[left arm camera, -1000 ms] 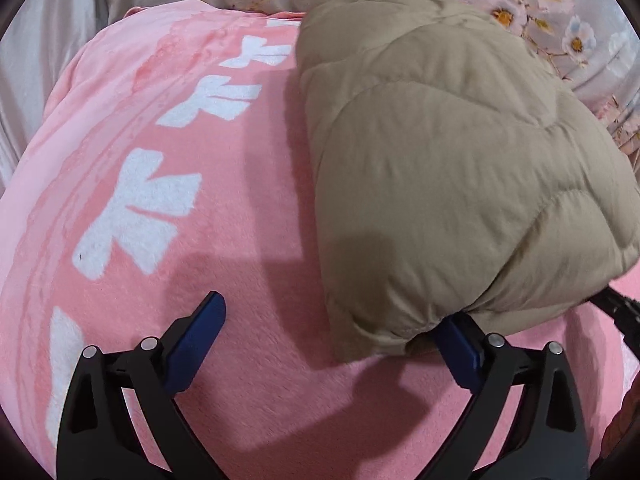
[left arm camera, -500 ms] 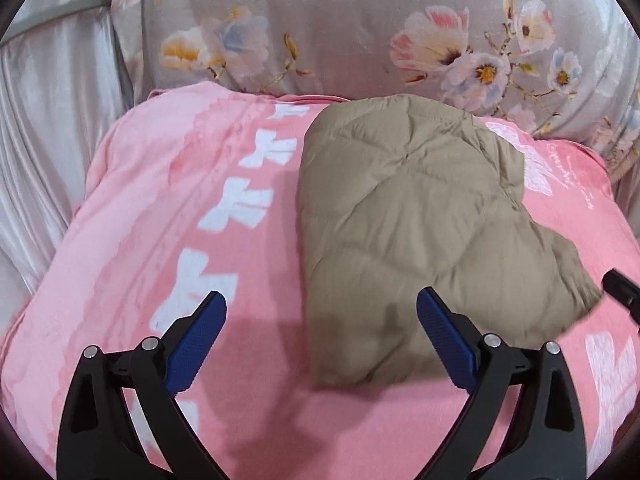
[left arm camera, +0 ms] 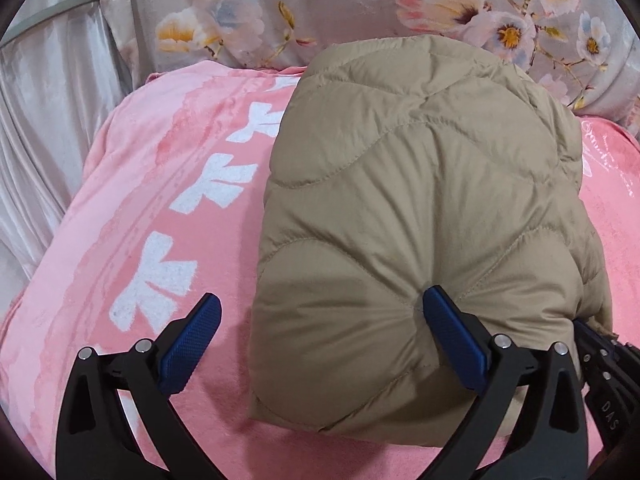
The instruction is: Fold large clothes
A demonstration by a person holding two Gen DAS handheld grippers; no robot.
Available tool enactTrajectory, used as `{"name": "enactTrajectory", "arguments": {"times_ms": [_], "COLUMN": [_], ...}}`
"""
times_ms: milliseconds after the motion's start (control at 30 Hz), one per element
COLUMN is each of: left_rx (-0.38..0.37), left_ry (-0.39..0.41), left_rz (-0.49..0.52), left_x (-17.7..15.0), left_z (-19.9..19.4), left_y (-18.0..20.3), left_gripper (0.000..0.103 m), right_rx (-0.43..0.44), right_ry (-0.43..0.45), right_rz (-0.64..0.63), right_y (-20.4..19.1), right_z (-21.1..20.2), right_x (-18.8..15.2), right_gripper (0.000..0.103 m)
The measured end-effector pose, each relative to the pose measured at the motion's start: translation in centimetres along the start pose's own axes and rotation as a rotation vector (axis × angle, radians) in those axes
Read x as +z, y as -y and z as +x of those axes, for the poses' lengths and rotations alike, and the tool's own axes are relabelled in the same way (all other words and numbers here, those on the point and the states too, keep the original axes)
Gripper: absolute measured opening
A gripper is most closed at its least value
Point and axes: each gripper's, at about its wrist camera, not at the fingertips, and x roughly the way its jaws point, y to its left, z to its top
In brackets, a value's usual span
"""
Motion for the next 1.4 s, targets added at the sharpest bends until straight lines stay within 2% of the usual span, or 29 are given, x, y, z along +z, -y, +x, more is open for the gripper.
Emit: {"name": "enactTrajectory", "arguments": {"times_ms": [100, 167, 233, 300, 433, 500, 567, 667, 867, 967, 1133, 1400], "left_rx": [0.034, 0.040, 0.044, 0.041, 0.029, 0.046, 0.069, 0.079, 0.082, 0.109, 0.085, 0.082], "left_ry": [0.012, 0.024, 0.031, 0.029, 0.045, 0.054, 0.059, 0.050, 0.013, 0.032, 0.050, 0.056], "left_rz": [0.007, 0.000, -0.013, -0.033, -0.059, -0.061, -0.041, -0.022, -0.041, -0.026, -0.028, -0.028], "left_x": [-0.6, -1.3, -2.2, -3.4, -5.8, -7.0, -8.2, -10.1, -13.0, -13.3, -13.5, -13.4], "left_z": [-1.3, -2.5, -3.7, -4.7, -6.4, -6.8, -6.8, -6.6, -6.0, -6.3, -6.4, -6.3], "left_y": [0.4, 0.4, 0.3, 0.3, 0.7, 1.3, 2.1, 3.2, 3.7, 4.1, 4.1, 4.0], "left_gripper": [0.098, 0.098, 0.098, 0.098, 0.098, 0.098, 0.098, 0.098, 0.098, 0.098, 0.098, 0.097], "right_rx": [-0.006, -0.035, -0.069, -0.097, -0.117, -0.122, -0.176, -0.206, -0.190, -0.193, -0.187, -0.193], "right_ry": [0.035, 0.074, 0.110, 0.132, 0.152, 0.176, 0.205, 0.218, 0.211, 0.197, 0.168, 0.166], "right_rz": [-0.011, -0.046, -0.086, -0.123, -0.140, -0.137, -0.158, -0.174, -0.137, -0.124, -0.102, -0.110], "right_y": [-0.2, -0.6, -1.2, -1.7, -1.8, -1.7, -1.6, -1.6, -0.7, -0.4, 0.2, 0.2], "right_z": [-2.1, -3.8, -5.1, -6.1, -7.1, -7.4, -7.4, -7.3, -7.4, -7.1, -6.5, -6.3], "right_x": [-0.9, -1.9, -3.2, -4.8, -7.3, -8.3, -9.5, -11.0, -11.6, -11.7, -11.7, -11.8], "right_gripper": [0.017, 0.031, 0.049, 0.056, 0.062, 0.063, 0.063, 0.063, 0.064, 0.064, 0.064, 0.064]}}
